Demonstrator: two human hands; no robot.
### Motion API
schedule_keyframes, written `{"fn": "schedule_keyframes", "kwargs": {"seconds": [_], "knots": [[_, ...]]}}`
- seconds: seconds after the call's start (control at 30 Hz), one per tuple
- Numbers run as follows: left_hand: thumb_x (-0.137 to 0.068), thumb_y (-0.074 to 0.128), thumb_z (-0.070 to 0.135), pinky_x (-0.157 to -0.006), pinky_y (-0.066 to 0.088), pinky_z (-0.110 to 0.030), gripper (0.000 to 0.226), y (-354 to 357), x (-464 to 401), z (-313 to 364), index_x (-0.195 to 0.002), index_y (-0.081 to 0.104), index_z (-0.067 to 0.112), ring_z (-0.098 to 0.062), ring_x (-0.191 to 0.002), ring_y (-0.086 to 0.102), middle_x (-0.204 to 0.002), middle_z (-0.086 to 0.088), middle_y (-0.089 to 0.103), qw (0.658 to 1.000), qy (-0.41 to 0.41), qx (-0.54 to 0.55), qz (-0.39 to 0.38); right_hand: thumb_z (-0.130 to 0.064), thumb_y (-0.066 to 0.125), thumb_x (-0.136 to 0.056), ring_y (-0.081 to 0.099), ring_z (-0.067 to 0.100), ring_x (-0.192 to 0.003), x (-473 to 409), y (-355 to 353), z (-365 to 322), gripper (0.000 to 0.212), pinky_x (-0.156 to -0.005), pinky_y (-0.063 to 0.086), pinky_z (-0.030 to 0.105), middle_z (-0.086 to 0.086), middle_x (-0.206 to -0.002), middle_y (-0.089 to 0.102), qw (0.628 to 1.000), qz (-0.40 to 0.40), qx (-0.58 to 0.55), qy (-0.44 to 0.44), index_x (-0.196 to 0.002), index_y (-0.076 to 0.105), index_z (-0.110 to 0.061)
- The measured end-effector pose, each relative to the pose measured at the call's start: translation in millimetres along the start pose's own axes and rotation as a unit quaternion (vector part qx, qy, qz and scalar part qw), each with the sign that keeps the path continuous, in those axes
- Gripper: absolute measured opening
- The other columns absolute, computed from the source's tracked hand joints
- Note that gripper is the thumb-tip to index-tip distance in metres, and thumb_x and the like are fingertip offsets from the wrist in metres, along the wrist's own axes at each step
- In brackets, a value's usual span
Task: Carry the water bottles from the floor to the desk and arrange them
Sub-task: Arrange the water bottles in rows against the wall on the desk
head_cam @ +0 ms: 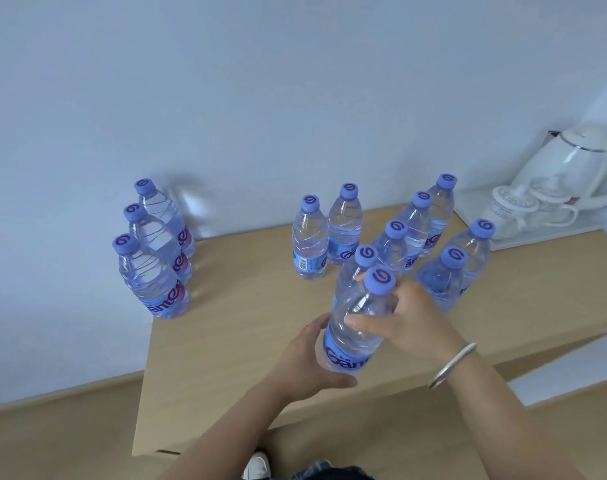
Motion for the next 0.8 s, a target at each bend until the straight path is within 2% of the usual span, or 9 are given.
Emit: {"fn": "schedule_keyframes", "kwargs": {"seconds": [0.03, 0.1, 0.17, 0.27, 0.37, 0.47, 0.57, 0.7, 0.8], "knots": [[-0.05, 0.089, 0.032, -0.085, 0.042, -0.01, 0.089, -4, 2, 4, -0.124, 0.042, 0.044, 0.008, -0.106, 0.054, -0.121, 0.02, 0.057, 1.0, 0.006, 0.03, 0.0, -0.043, 0.08, -0.056, 0.06, -0.008, -0.072, -4, -1, -12, 0.036, -0.066, 0.042, 0.007, -0.024, -0.079, 0.067, 1.0, -0.01, -0.021, -0.019, -0.087, 0.064, -0.036], [-0.045, 0.089, 0.031, -0.083, 0.053, -0.025, 0.084, -13, 5, 10, -0.117, 0.048, 0.038, -0.002, -0.099, 0.062, -0.108, 0.013, 0.065, 0.997, 0.015, 0.076, 0.021, -0.043, 0.079, -0.053, 0.065, 0.0, -0.08, -11, 1, -34, 0.04, -0.071, 0.048, 0.011, -0.016, -0.085, 0.07, 0.997, -0.029, -0.048, -0.051, -0.089, 0.065, -0.033], [-0.043, 0.089, 0.03, -0.08, 0.056, -0.041, 0.077, -26, 11, 16, -0.112, 0.053, 0.028, -0.013, -0.092, 0.066, -0.1, 0.007, 0.068, 0.993, 0.023, 0.103, 0.062, -0.038, 0.08, -0.054, 0.067, 0.007, -0.084, -18, 5, -53, 0.044, -0.076, 0.052, 0.019, -0.01, -0.086, 0.071, 0.994, -0.048, -0.061, -0.072, -0.093, 0.065, -0.026], [-0.046, 0.087, 0.022, -0.074, 0.056, -0.048, 0.067, -49, 23, 30, -0.105, 0.056, 0.018, -0.022, -0.083, 0.066, -0.094, -0.004, 0.069, 0.985, 0.047, 0.136, 0.1, -0.032, 0.077, -0.057, 0.064, 0.002, -0.077, -29, 9, -80, 0.042, -0.074, 0.051, 0.017, -0.013, -0.077, 0.068, 0.989, -0.057, -0.087, -0.102, -0.095, 0.063, -0.019], [-0.049, 0.084, 0.008, -0.066, 0.055, -0.036, 0.057, -73, 35, 47, -0.1, 0.058, 0.007, -0.018, -0.075, 0.066, -0.085, -0.002, 0.07, 0.98, 0.068, 0.156, 0.107, -0.03, 0.076, -0.06, 0.064, 0.003, -0.088, -38, 18, -107, 0.045, -0.082, 0.051, 0.019, -0.01, -0.089, 0.069, 0.977, -0.116, -0.114, -0.137, -0.1, 0.058, -0.02], [-0.053, 0.081, -0.002, -0.062, 0.05, -0.02, 0.047, -97, 52, 73, -0.096, 0.063, 0.004, -0.008, -0.07, 0.064, -0.079, 0.005, 0.07, 0.981, 0.096, 0.147, 0.083, -0.019, 0.078, -0.058, 0.062, -0.004, -0.086, -44, 29, -133, 0.058, -0.075, 0.048, 0.013, -0.013, -0.096, 0.062, 0.958, -0.175, -0.152, -0.167, -0.107, 0.047, -0.029], [-0.057, 0.081, -0.012, -0.056, 0.042, -0.001, 0.041, -117, 72, 95, -0.083, 0.066, 0.015, 0.01, -0.064, 0.061, -0.068, 0.022, 0.067, 0.98, 0.143, 0.094, 0.097, -0.028, 0.074, -0.051, 0.063, 0.005, -0.077, -53, 37, -151, 0.057, -0.067, 0.049, 0.016, -0.003, -0.088, 0.062, 0.948, -0.171, -0.205, -0.172, -0.103, 0.048, -0.026], [-0.058, 0.08, -0.014, -0.057, 0.045, -0.006, 0.042, -133, 82, 92, -0.077, 0.064, 0.02, 0.006, -0.062, 0.062, -0.065, 0.018, 0.068, 0.975, 0.142, 0.129, 0.109, -0.031, 0.073, -0.052, 0.062, 0.002, -0.075, -61, 53, -171, 0.052, -0.067, 0.048, 0.014, -0.013, -0.077, 0.064, 0.943, -0.174, -0.205, -0.197, -0.1, 0.051, -0.025], [-0.052, 0.083, 0.006, -0.059, 0.046, -0.01, 0.034, -141, 85, 84, -0.073, 0.066, 0.026, 0.001, -0.063, 0.062, -0.067, 0.013, 0.068, 0.969, 0.138, 0.17, 0.114, -0.031, 0.072, -0.053, 0.062, 0.001, -0.074, -64, 66, -178, 0.054, -0.067, 0.049, 0.015, -0.014, -0.074, 0.065, 0.94, -0.2, -0.201, -0.19, -0.101, 0.05, -0.025]]}}
Point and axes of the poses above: each hand's wrist, its own x-axis away from the middle knuckle, its own y-axis out of the palm, z = x × y, the point moved 4 cm from there along -x, towards the middle knuckle
